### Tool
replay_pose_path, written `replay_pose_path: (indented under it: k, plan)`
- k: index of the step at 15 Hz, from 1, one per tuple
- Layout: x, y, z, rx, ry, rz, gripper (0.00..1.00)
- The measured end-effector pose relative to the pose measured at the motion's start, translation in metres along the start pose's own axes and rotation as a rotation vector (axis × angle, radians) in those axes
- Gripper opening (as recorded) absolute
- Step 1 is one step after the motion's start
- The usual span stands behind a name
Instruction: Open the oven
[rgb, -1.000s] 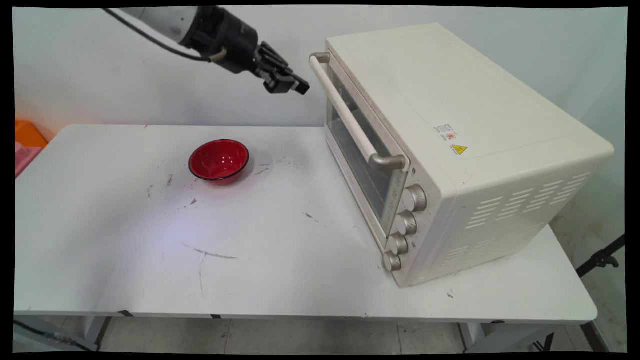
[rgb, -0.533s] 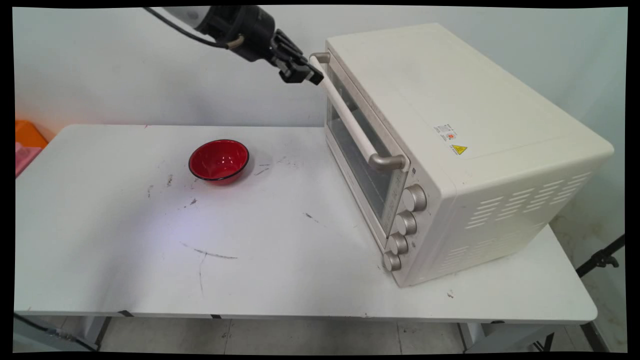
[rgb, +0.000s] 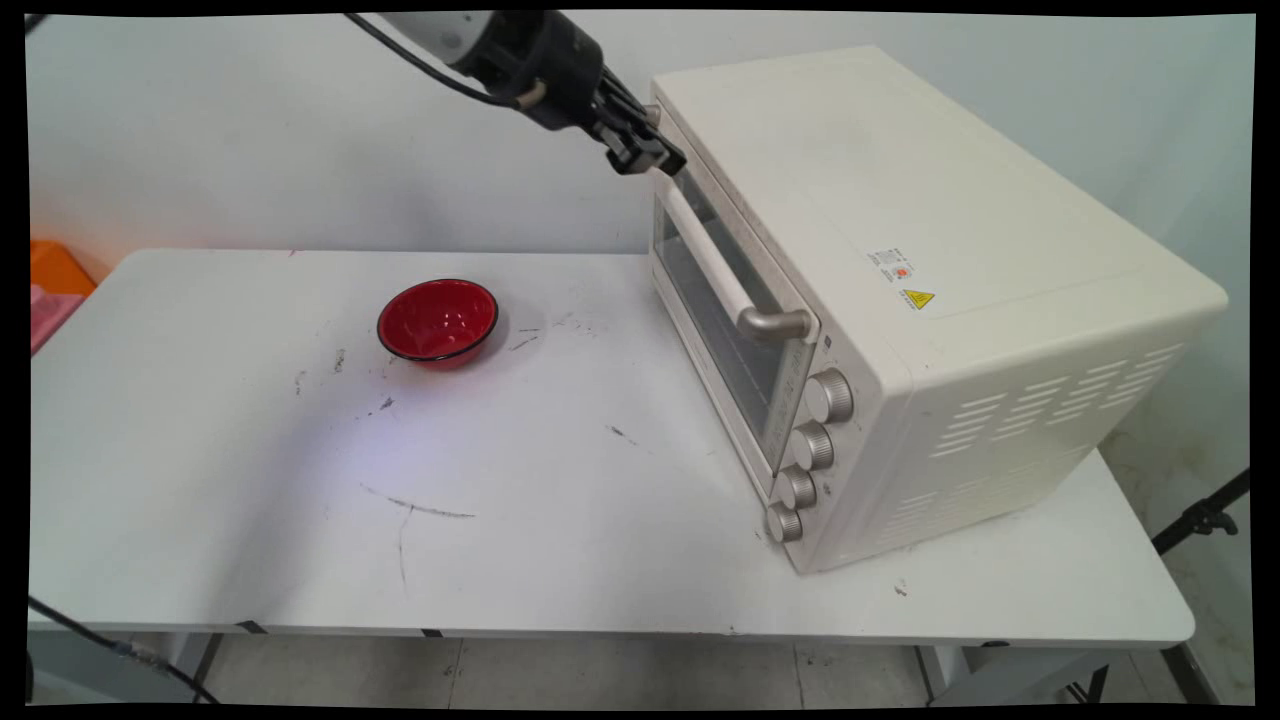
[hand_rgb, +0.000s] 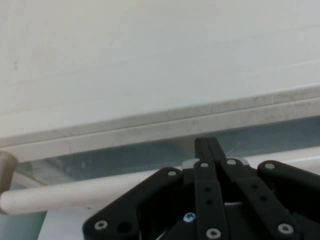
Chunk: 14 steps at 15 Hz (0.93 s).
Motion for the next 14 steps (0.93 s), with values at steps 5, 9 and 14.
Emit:
replay_pose_path:
  k: [5, 9, 14]
  plan:
    - [0.005, 0.004, 0.018, 0.011, -0.022, 0.012, 0.00]
    - [0.005, 0.007, 0.032, 0.018, -0.045, 0.021, 0.00]
    - [0.003, 0.009, 0.042, 0.027, -0.067, 0.022, 0.00]
